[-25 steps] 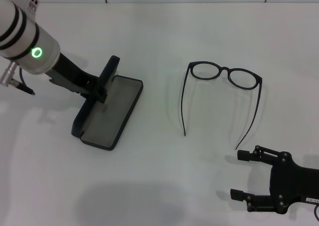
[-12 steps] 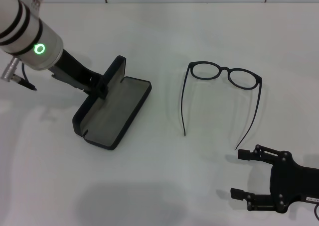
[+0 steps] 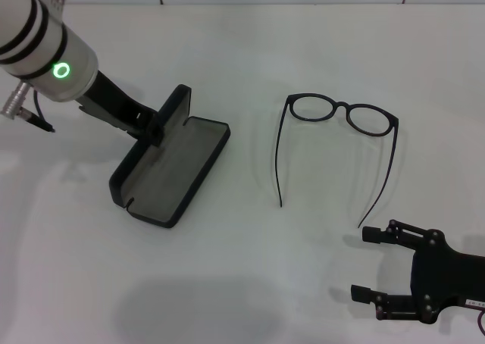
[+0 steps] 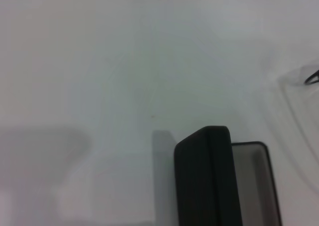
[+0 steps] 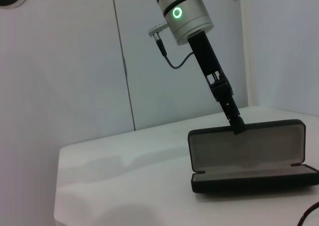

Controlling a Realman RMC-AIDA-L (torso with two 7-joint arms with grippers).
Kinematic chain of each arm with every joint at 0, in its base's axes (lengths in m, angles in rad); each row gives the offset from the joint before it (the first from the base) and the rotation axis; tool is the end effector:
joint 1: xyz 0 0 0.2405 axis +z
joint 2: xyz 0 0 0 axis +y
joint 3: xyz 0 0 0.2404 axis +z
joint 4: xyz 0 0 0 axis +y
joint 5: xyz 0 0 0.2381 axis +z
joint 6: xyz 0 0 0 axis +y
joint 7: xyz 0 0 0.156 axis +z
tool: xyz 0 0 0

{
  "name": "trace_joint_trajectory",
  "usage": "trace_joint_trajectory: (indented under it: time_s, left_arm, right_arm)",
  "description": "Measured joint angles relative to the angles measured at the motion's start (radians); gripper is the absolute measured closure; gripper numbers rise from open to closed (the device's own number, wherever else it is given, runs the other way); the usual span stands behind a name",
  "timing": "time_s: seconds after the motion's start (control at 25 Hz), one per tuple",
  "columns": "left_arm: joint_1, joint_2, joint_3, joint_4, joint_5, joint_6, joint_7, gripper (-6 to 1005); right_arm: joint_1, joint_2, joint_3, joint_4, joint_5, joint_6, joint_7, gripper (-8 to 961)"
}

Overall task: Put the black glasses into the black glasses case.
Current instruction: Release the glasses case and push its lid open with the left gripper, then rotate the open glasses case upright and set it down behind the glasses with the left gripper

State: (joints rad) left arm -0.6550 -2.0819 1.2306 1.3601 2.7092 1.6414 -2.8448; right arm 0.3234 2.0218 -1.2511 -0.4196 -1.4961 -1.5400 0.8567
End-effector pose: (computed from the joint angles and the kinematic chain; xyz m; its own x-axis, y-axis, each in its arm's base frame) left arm -0.1720 0.3884 0.0345 0.4913 0.8703 -0.0346 0.7271 -0.4317 -0.5338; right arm 0.2950 0.2601 -0.0608 0.8275 -0.1340 -0.5453 -0.2426 -0.9611 -0.1319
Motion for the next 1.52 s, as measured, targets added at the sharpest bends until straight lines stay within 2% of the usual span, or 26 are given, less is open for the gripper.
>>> trace_joint_trajectory:
  time_s: [0.2,1.52]
  left_arm:
    - [0.0,-0.004,0.012,0.001,0.035,0.0,-0.001,728]
    - [-0.012,-0.003,0.035,0.021,0.03,0.005,0.037,785]
  right_arm:
    - [0.0,0.0,0.0,0.001,0.001,0.0,0.0,100]
    - [0.0,0.0,0.002,0.004,0.002,0.0,-0.01,100]
